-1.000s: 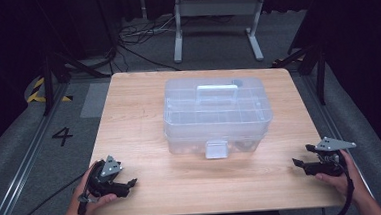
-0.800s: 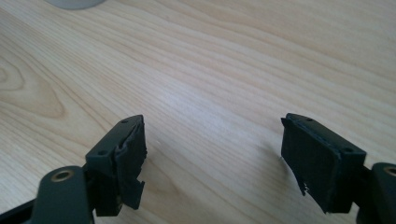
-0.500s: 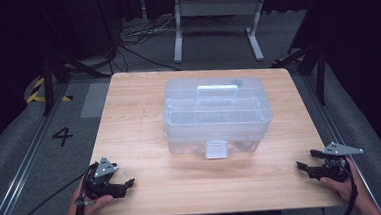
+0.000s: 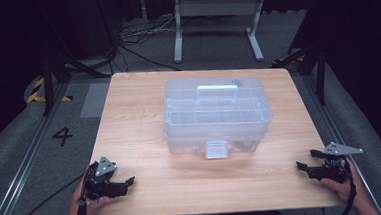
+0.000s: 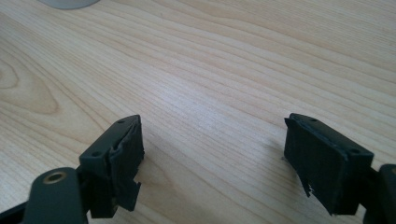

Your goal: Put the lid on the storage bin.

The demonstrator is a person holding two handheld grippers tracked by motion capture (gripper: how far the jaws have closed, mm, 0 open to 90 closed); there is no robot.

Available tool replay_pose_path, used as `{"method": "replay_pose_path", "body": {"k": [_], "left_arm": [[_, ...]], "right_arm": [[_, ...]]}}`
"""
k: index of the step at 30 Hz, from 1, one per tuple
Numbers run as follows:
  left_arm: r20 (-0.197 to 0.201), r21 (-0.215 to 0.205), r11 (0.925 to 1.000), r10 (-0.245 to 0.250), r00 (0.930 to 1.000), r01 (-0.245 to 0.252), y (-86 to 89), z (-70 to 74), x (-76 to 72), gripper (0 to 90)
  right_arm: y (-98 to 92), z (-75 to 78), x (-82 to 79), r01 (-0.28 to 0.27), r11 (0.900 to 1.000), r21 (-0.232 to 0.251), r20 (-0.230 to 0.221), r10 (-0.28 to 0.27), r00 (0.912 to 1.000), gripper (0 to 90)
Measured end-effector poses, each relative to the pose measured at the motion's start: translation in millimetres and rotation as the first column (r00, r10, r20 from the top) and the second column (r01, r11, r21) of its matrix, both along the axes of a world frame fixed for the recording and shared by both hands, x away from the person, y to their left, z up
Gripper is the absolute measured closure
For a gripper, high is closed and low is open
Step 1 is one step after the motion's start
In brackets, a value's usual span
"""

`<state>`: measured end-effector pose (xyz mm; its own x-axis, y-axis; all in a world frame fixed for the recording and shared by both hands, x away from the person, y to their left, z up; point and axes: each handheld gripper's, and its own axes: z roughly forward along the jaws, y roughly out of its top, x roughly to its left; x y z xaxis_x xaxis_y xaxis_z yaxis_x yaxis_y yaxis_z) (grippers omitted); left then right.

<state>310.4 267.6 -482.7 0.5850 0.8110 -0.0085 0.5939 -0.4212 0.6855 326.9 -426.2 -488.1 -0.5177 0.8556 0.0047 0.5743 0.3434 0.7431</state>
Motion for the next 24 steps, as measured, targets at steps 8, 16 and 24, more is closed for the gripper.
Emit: {"method": "replay_pose_path", "body": {"k": [8,16,24], "left_arm": [[-0.001,-0.001,0.9999,0.013,0.9999,-0.013,-1.0,-0.1,0.7,12.3],[0.000,0.002,0.9997,0.026,0.9997,-0.026,-2.1,-0.1,1.0,12.2],[-0.003,-0.001,0.9984,0.057,0.9984,-0.057,-5.6,-0.1,1.4,11.6]], "right_arm": [[0.2,-0.1,0.4,0.003,1.000,0.000,-0.001,-0.003,1.0000,19.6],[0.2,-0.1,0.8,0.009,1.000,0.000,-0.005,-0.009,0.9999,18.1],[0.3,-0.1,0.9,0.011,1.000,-0.001,-0.004,-0.011,0.9999,17.9]]}}
